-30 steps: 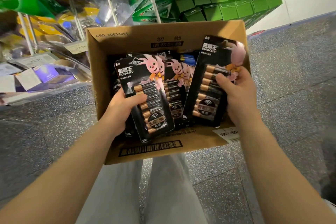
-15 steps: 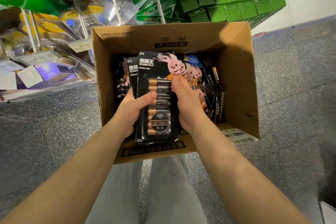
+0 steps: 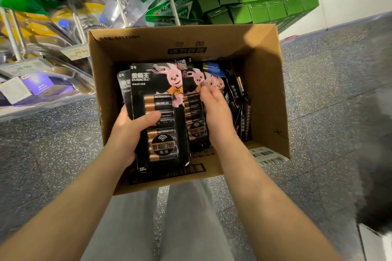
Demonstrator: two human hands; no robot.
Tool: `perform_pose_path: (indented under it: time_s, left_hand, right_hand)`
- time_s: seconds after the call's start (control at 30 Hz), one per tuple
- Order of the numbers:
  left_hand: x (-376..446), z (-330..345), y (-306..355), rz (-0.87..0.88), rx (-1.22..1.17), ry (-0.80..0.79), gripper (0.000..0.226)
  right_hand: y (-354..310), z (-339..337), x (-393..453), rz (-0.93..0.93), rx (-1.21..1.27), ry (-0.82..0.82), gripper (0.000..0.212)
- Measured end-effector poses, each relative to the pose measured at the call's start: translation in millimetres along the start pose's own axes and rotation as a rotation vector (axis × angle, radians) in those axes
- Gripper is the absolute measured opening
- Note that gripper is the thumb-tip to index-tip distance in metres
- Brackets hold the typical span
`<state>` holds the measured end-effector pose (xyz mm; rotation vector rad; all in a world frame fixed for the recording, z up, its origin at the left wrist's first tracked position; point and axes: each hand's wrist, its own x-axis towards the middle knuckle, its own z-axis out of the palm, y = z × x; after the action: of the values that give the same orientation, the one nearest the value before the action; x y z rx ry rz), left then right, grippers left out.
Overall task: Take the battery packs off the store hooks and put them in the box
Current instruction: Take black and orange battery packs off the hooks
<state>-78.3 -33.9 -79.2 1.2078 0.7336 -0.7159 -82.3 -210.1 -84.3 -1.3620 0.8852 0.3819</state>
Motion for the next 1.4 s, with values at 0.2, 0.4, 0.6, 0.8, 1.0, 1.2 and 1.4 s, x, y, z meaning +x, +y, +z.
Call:
perform_pose_path:
  time_s: [0.2, 0.4, 0.6, 0.8, 1.0, 1.2, 1.4]
  left_hand:
    - [1.5, -3.8, -3.1, -0.008, 0.038, -0.002, 0.047]
    - [4.1, -3.5, -4.2, -0.016, 0.048, 0.009, 0.040]
    - [4.4, -2.1, -2.8, -0.003, 0.044, 0.008, 0.033]
    - [5.9, 3.5, -3.4, -0.006, -0.007, 0.025, 0.034]
    - [5.0, 7.6, -5.3, -0.014, -0.094, -0.057, 0.072]
    - [9.4, -0.8, -0.3, -0.007, 0.054, -0.086, 0.052]
    - [2.2, 2.4, 12.0, -0.042, 0.120, -0.065, 0.040]
  right_hand:
    - [27.0, -22.0, 26.9, 0.079, -0.465, 0.136, 0.057]
    - [29.8, -25.2, 28.5, 0.042, -0.488, 0.019, 0.034]
    - [10.8, -47.8, 10.7, -0.033, -0.131, 0.078, 0.015]
    - [-26.1, -44.8, -15.7, -0.080, 0.091, -0.172, 0.018]
    - [3.1, 13.7, -22.8, -0.042, -0.054, -0.227, 0.051]
    - [18.3, 24.6, -23.3, 0.206, 0.300, -0.232, 0.062]
    - [19.4, 26.5, -30.1, 0.151, 0.368, -0.222, 0.063]
